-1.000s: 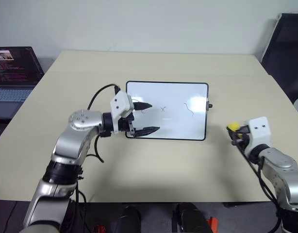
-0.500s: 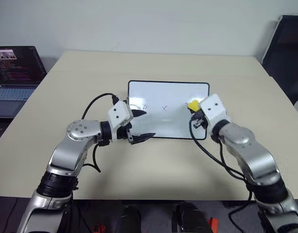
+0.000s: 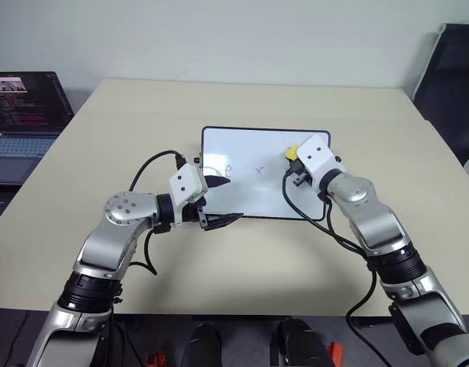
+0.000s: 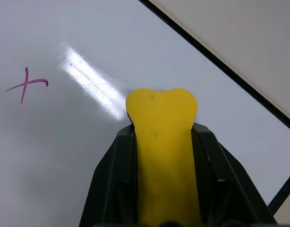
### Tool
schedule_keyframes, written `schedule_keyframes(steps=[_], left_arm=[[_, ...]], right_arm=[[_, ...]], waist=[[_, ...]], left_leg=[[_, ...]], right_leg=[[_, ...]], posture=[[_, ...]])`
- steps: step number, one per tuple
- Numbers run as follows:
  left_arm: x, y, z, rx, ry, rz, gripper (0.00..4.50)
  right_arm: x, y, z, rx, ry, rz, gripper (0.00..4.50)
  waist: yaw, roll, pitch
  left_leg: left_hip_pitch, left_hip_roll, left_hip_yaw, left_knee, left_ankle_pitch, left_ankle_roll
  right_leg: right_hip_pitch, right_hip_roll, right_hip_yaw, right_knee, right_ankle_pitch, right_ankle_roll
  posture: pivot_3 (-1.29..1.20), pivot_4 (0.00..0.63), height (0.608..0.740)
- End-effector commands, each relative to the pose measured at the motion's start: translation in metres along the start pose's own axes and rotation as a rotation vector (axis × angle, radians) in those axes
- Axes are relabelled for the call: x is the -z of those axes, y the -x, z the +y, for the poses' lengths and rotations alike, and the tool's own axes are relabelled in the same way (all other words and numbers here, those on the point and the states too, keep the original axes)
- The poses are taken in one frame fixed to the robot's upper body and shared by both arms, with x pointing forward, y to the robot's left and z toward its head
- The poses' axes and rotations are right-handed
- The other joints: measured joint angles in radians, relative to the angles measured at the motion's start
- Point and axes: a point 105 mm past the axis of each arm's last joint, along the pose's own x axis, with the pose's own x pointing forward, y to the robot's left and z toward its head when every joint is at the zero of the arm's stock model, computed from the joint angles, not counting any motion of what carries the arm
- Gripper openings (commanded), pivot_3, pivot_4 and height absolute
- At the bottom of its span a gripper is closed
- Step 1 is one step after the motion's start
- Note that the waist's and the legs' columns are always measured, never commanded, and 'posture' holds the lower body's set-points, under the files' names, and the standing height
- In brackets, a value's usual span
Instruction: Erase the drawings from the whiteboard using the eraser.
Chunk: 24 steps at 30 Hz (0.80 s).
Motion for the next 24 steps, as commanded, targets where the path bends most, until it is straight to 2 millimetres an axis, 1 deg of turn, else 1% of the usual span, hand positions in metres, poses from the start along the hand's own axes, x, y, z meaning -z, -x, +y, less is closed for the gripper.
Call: schedule_keyframes(steps=[1,9,14,17,19,23,24], left_arm=[[-0.017,-0.002,0.004,0.007,-0.038,-0.042,4.50],[-0.032,-0.010,0.005,0.025,-0.045,-0.057,4.50],[-0.041,-0.013,0.004,0.026,-0.044,-0.058,4.50],[-0.043,-0.013,0.005,0.024,-0.041,-0.055,4.50],[-0.045,-0.013,0.006,0.019,-0.040,-0.051,4.50],[-0.047,-0.011,0.008,0.008,-0.032,-0.045,4.50],[-0.046,-0.010,0.008,0.004,-0.028,-0.040,4.50]], right_arm=[[0.028,0.010,0.003,-0.030,0.009,0.103,1.11],[0.046,0.024,0.003,-0.019,-0.057,0.174,1.11],[0.062,0.039,0.014,-0.074,-0.024,0.241,1.11],[0.066,0.042,0.019,-0.090,-0.028,0.256,1.11],[0.062,0.042,0.021,-0.091,-0.041,0.242,1.11],[0.044,0.038,0.015,-0.063,-0.050,0.179,1.11],[0.034,0.036,0.013,-0.064,-0.049,0.146,1.11]], waist=[[0.002,0.000,0.000],[-0.001,0.000,0.000],[0.001,-0.001,-0.001],[-0.001,-0.001,-0.001],[-0.001,-0.001,-0.001],[-0.004,-0.001,-0.001],[-0.004,-0.001,-0.001]], left_leg=[[0.000,0.000,0.000,0.001,0.000,0.000],[0.000,0.000,0.000,0.008,0.000,0.000],[0.000,0.000,0.000,0.008,0.000,0.000],[0.000,0.000,0.000,0.008,0.000,0.000],[0.000,0.000,0.000,0.008,0.000,0.001],[0.000,0.000,0.000,0.009,0.000,0.001],[0.000,0.000,0.000,0.008,0.000,0.001]], right_leg=[[0.001,0.000,0.000,0.000,0.000,-0.001],[0.003,0.000,0.001,0.000,0.001,-0.002],[0.003,0.000,0.001,0.000,0.001,-0.002],[0.003,0.000,0.001,0.000,0.001,-0.002],[0.003,0.001,0.001,0.000,0.001,-0.002],[0.003,0.001,0.001,0.000,0.002,-0.002],[0.003,0.001,0.001,0.000,0.002,-0.002]], posture=[[0.00,0.150,0.740],[0.00,0.150,0.740],[0.00,0.150,0.740],[0.00,0.150,0.740],[0.00,0.150,0.740],[0.00,0.150,0.740],[0.00,0.150,0.740]])
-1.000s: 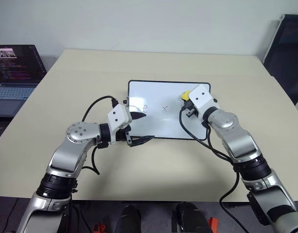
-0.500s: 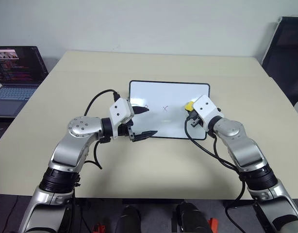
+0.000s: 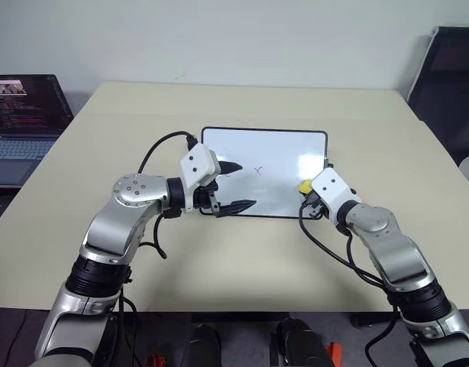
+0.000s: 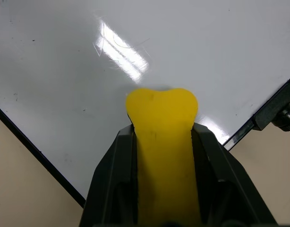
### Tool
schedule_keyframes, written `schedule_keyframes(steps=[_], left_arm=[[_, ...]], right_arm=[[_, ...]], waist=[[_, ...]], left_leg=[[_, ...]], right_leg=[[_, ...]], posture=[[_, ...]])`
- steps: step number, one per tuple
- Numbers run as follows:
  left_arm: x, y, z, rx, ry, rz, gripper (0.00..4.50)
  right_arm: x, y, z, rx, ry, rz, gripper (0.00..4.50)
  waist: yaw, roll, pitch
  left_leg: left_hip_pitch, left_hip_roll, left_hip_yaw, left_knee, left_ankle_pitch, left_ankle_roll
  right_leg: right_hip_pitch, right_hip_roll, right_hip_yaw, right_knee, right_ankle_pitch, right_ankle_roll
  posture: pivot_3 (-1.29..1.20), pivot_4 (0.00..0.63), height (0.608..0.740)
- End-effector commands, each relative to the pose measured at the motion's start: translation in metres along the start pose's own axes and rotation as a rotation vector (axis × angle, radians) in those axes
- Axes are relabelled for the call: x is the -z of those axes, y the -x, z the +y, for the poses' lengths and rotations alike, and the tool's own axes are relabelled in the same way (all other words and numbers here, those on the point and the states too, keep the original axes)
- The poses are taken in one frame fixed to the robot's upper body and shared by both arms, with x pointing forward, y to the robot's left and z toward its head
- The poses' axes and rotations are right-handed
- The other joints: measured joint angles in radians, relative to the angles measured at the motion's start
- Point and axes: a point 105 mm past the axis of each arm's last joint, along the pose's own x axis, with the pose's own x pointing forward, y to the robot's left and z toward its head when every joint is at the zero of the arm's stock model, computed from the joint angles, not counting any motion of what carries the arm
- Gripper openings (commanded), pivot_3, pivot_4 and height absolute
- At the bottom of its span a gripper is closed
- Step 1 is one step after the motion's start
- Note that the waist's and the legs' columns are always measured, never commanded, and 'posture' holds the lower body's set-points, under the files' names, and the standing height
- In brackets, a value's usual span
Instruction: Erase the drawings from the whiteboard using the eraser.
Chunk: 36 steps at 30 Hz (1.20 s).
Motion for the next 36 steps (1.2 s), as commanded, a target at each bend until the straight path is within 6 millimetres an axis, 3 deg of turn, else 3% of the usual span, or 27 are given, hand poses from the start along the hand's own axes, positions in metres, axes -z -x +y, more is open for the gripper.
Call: schedule_keyframes(steps=[1,4,7,16,22,31,36], left_arm=[[-0.014,0.005,0.003,-0.020,-0.039,-0.029,4.50],[-0.009,0.012,0.005,-0.044,-0.006,-0.026,4.50],[0.006,0.024,0.014,-0.126,0.055,-0.027,4.50],[0.052,0.053,-0.003,-0.227,0.213,0.011,4.50],[0.058,0.062,-0.001,-0.292,0.221,0.005,4.50],[0.054,0.066,0.002,-0.350,0.212,-0.010,4.50],[0.042,0.062,0.003,-0.353,0.195,-0.020,4.50]], right_arm=[[-0.021,0.001,-0.006,0.011,-0.018,-0.059,1.11],[-0.054,0.010,-0.007,-0.012,-0.062,-0.172,1.11],[-0.063,0.018,-0.004,-0.058,-0.125,-0.231,1.11],[-0.048,0.044,0.026,-0.234,-0.192,-0.284,1.11],[-0.036,0.054,0.033,-0.264,-0.188,-0.274,1.11],[-0.045,0.052,0.035,-0.284,-0.152,-0.329,1.11],[-0.050,0.049,0.033,-0.288,-0.111,-0.355,1.11]], waist=[[-0.003,0.000,0.000],[-0.007,0.001,0.001],[-0.005,0.001,0.001],[0.004,0.001,0.001],[0.004,0.001,0.001],[0.003,0.001,0.001],[0.003,0.001,0.001]], left_leg=[[0.000,0.000,0.000,0.000,0.000,0.000],[-0.001,0.000,0.000,0.000,0.000,0.000],[-0.001,0.000,0.000,-0.003,0.000,0.000],[-0.003,0.000,-0.001,-0.013,0.000,0.000],[-0.001,0.000,0.000,-0.011,0.000,0.000],[-0.001,0.000,0.000,-0.011,0.000,0.000],[-0.001,0.000,0.000,-0.011,0.000,0.000]], right_leg=[[0.000,0.000,0.000,0.000,0.000,0.000],[-0.001,0.000,0.000,0.000,0.000,0.000],[-0.002,0.000,0.000,0.000,0.000,0.000],[-0.006,0.000,-0.002,-0.002,-0.002,0.003],[-0.005,0.000,-0.001,-0.001,-0.004,-0.002],[-0.005,0.000,-0.001,-0.002,-0.004,-0.002],[-0.005,0.000,-0.001,-0.002,-0.004,-0.002]], posture=[[0.00,0.150,0.740],[0.00,0.150,0.740],[0.00,0.150,0.740],[0.00,0.150,0.740],[0.00,0.150,0.740],[0.00,0.150,0.740],[0.00,0.150,0.740]])
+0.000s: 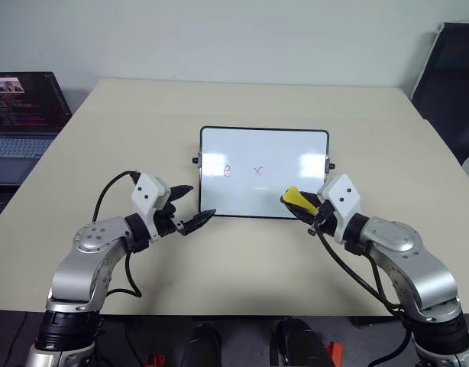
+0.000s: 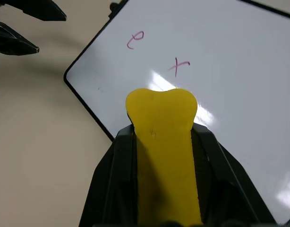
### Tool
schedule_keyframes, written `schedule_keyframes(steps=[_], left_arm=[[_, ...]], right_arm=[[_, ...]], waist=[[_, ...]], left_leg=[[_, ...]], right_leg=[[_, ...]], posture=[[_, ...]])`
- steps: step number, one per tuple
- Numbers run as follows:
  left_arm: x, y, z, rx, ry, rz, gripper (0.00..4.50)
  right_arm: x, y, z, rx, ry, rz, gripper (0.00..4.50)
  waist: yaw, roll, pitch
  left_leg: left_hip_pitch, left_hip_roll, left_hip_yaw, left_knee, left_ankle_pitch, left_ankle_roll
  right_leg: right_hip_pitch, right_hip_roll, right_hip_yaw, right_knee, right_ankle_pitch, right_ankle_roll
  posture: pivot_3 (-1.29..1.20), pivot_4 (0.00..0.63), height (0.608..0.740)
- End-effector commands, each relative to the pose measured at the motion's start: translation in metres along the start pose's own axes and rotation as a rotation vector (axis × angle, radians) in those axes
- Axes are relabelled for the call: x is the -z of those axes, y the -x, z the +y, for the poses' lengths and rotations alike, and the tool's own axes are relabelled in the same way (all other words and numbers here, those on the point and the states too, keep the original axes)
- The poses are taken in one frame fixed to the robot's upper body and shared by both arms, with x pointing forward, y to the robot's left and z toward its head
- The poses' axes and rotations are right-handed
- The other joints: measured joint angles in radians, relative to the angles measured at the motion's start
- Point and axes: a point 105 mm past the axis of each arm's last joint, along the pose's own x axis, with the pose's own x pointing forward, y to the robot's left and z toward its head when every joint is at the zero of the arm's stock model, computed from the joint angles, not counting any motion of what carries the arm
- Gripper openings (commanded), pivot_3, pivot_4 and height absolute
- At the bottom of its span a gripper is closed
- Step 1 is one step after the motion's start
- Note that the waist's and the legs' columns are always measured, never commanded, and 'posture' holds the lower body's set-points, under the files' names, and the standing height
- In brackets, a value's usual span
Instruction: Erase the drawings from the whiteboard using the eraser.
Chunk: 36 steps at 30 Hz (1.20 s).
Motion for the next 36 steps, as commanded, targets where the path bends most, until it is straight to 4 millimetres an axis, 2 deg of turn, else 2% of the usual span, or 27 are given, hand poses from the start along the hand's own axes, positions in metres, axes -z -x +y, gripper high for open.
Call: schedule_keyframes(steps=[1,8,14,17,22,28,33,36], left_arm=[[-0.027,-0.001,-0.003,-0.010,-0.052,-0.056,4.50],[-0.040,-0.006,-0.005,-0.009,-0.075,-0.037,4.50],[-0.047,-0.012,-0.002,0.010,-0.101,-0.014,4.50],[-0.045,-0.013,-0.002,0.029,-0.099,0.008,4.50],[-0.033,-0.011,-0.001,0.067,-0.123,0.079,4.50],[-0.022,-0.004,-0.002,0.110,-0.129,0.119,4.50],[-0.021,-0.002,-0.004,0.120,-0.126,0.116,4.50],[-0.020,-0.004,-0.004,0.124,-0.122,0.110,4.50]], right_arm=[[-0.013,-0.003,-0.002,-0.008,0.057,-0.046,1.11],[-0.015,-0.018,-0.006,-0.006,0.157,-0.017,1.11],[-0.028,-0.054,0.000,-0.039,0.315,-0.014,1.11],[-0.036,-0.072,0.000,-0.045,0.390,-0.011,1.11],[-0.046,-0.098,-0.021,0.054,0.452,0.011,1.11],[-0.030,-0.105,-0.043,0.122,0.495,0.108,1.11],[0.002,-0.095,-0.032,-0.015,0.529,0.237,1.11],[0.008,-0.091,-0.029,-0.051,0.575,0.262,1.11]], waist=[[0.000,0.000,0.000],[0.000,0.000,0.000],[-0.003,0.000,0.000],[-0.005,0.000,0.000],[-0.003,0.000,0.000],[0.000,0.000,0.000],[0.000,0.000,0.000],[-0.001,0.000,0.000]], left_leg=[[0.000,0.000,0.000,0.000,0.000,0.000],[0.000,0.000,0.000,0.000,0.000,0.000],[0.001,0.000,0.000,0.000,0.000,0.000],[0.000,0.000,0.000,0.000,0.000,0.000],[0.000,0.000,0.000,-0.001,0.000,0.000],[0.000,0.000,0.000,-0.003,0.000,0.000],[0.000,0.000,0.000,-0.003,0.000,0.000],[0.001,0.000,0.000,-0.002,0.000,0.000]], right_leg=[[0.000,0.000,0.000,0.000,0.000,0.000],[0.000,0.000,0.000,0.000,0.000,0.000],[0.000,0.000,0.000,0.001,0.000,0.001],[0.000,0.000,0.000,0.000,0.002,0.004],[-0.001,0.000,-0.001,0.000,0.003,0.005],[-0.001,0.000,-0.001,0.000,0.004,0.003],[-0.001,0.000,-0.001,0.001,0.004,0.003],[0.000,0.000,-0.001,0.001,0.002,0.004]], posture=[[0.00,0.150,0.740],[0.00,0.150,0.740],[0.00,0.150,0.740],[0.00,0.150,0.740],[0.00,0.150,0.740],[0.00,0.150,0.740],[0.00,0.150,0.740],[0.00,0.150,0.740]])
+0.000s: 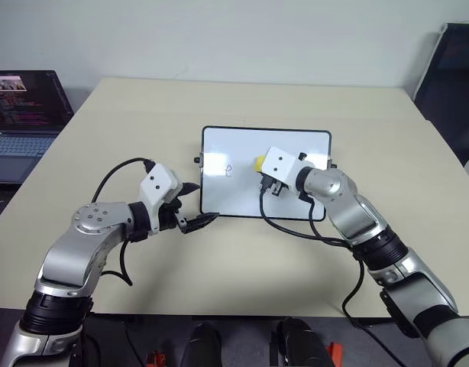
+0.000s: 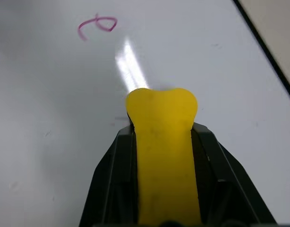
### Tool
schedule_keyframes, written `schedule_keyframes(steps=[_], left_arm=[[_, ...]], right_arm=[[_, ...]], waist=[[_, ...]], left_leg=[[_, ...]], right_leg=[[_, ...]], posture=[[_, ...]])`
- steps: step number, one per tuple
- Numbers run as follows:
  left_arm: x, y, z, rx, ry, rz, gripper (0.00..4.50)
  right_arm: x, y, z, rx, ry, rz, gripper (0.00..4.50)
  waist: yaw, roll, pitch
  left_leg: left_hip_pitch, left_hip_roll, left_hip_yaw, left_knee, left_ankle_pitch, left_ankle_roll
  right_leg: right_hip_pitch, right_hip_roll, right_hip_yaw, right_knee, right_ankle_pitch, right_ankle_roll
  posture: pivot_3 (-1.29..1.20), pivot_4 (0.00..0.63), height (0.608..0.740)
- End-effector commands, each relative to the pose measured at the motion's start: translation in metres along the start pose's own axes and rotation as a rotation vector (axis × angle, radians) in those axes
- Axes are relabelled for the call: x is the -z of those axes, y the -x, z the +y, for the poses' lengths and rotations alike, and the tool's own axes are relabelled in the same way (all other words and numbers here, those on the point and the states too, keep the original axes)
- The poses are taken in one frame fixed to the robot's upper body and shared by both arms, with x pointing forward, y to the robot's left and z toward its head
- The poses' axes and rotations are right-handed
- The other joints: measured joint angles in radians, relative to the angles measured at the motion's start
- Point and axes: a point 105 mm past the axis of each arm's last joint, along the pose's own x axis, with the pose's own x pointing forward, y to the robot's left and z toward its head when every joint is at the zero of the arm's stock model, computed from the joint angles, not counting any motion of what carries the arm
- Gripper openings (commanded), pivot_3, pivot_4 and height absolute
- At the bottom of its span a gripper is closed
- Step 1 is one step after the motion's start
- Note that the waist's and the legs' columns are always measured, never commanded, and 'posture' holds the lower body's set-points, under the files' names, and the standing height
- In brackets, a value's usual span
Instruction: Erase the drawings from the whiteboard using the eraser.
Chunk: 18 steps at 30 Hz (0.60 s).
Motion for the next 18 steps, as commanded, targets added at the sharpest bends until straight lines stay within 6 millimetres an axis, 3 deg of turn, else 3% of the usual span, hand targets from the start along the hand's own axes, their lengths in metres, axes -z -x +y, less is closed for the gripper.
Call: schedule_keyframes(steps=[1,5,8,14,16,18], left_arm=[[-0.009,0.002,0.001,-0.002,-0.040,-0.034,4.50],[-0.007,-0.001,0.001,0.008,-0.038,-0.040,4.50],[-0.006,-0.002,0.000,0.015,-0.037,-0.044,4.50],[-0.004,-0.002,0.000,0.020,-0.038,-0.047,4.50],[-0.003,-0.002,0.000,0.021,-0.038,-0.047,4.50],[-0.002,-0.002,0.001,0.021,-0.038,-0.047,4.50]], right_arm=[[0.011,0.000,0.003,-0.004,0.049,0.049,1.11],[-0.002,-0.003,-0.026,0.179,0.085,0.013,1.11],[-0.010,-0.008,-0.012,0.115,0.057,-0.016,1.11],[0.000,-0.009,0.031,-0.102,0.057,0.030,1.11],[0.002,-0.008,0.030,-0.095,0.067,0.039,1.11],[-0.001,-0.009,0.012,0.010,0.076,0.028,1.11]], waist=[[-0.002,0.000,0.000],[-0.003,0.000,0.000],[-0.003,0.000,0.000],[-0.003,0.000,0.000],[-0.003,0.000,0.000],[-0.003,0.000,0.000]], left_leg=[[0.000,0.000,0.000,0.000,0.000,0.000],[0.001,0.000,0.000,0.002,0.001,0.001],[0.000,0.000,0.000,0.002,0.003,0.001],[0.000,0.000,0.000,0.002,0.003,0.001],[0.000,0.000,0.000,0.002,0.003,0.001],[0.000,0.000,0.000,0.002,0.003,0.001]], right_leg=[[0.000,0.000,0.000,0.000,0.000,-0.001],[0.000,0.000,0.000,0.001,0.000,-0.004],[0.000,0.000,0.000,0.001,0.002,-0.005],[0.000,0.000,0.000,0.001,0.002,-0.004],[0.000,0.000,0.000,0.001,0.002,-0.004],[0.000,0.000,0.000,0.001,0.002,-0.004]], posture=[[0.00,0.150,0.740],[0.00,0.150,0.740],[0.00,0.150,0.740],[0.00,0.150,0.740],[0.00,0.150,0.740],[0.00,0.150,0.740]])
